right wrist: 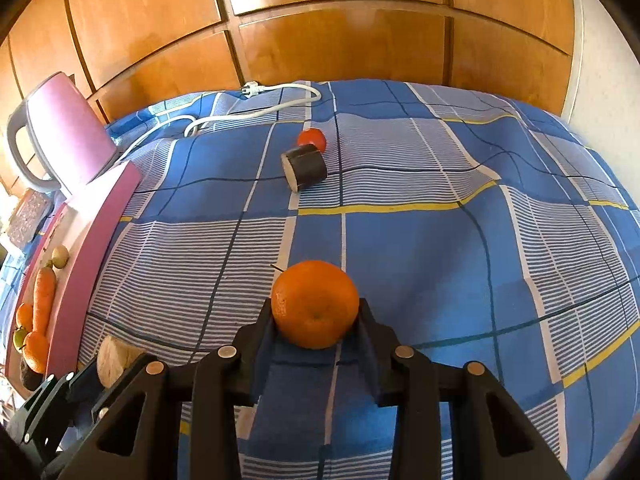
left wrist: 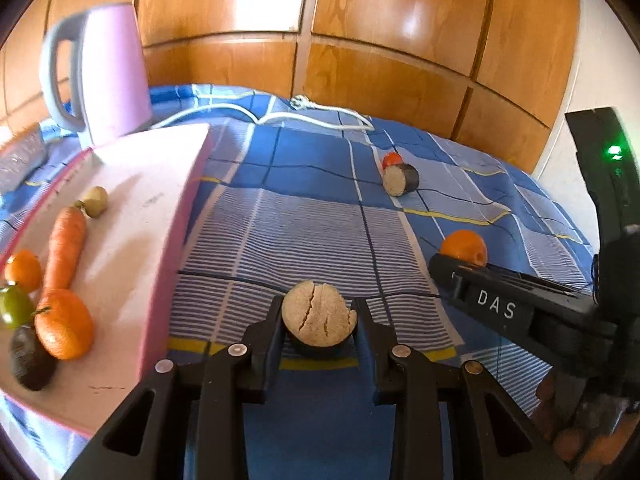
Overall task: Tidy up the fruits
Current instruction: 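Lift the cut fruit with the left tool while the right tool carries the tangerine toward the tray, then lower the cut fruit into the tray and open the left tool while the right releases the tangerine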
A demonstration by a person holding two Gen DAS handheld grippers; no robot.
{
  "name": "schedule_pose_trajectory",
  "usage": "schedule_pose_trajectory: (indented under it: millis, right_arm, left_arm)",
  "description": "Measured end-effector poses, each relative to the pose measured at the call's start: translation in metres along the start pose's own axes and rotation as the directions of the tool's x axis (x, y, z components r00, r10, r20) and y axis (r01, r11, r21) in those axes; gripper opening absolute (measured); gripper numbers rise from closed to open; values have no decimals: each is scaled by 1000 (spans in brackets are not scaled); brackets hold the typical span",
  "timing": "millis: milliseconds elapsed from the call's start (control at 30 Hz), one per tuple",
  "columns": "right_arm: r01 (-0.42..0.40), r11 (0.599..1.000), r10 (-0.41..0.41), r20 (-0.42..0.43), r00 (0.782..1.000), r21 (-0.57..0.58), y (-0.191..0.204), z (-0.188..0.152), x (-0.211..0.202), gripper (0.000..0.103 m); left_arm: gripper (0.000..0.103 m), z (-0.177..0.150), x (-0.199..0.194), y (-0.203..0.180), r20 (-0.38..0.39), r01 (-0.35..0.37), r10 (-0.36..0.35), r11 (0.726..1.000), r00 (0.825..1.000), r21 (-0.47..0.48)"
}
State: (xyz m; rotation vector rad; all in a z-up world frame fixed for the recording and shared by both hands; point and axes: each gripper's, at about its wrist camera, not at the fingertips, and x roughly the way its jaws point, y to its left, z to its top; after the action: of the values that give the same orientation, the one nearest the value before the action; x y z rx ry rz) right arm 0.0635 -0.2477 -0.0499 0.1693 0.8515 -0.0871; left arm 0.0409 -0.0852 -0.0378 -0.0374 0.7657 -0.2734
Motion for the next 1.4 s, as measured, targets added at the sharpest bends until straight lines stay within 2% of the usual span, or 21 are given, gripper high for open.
schedule_pose_trajectory:
  millis: [100,267,600,800,967,1233,1400]
  right_arm:
    - [-6,1000,6,1,1000,3,0,0,-1,37]
    - [-19,1000,19,28,999,-6,2,0,-5,37]
    - [-58,993,69,111,991,-102,27,0,-20,37]
    - [-65,992,81,152,985,-108,30,3,-25,37]
    - [-103,990,122,198,973,-100,31,6,-33,37]
    - [-176,972,209,236,949,-152,47,4,-47,37]
    - [-206,962,245,233,941,-180,63,5,-50,37]
  left_arm:
    - [32,-1,-11,0,45,-35,34,999,998,12]
    - [32,1,-26,-1,109,-54,50,998,993,32]
    - [32,6,-27,6,127,-86,86,996,988,-5]
    - [32,9,-31,11,144,-70,75,997,987,-42]
    - [32,13,-40,14,183,-75,85,995,979,-63]
    - [32,21,-59,34,239,-124,155,982,959,-141]
    - [33,22,-68,63,225,-166,218,959,950,-231]
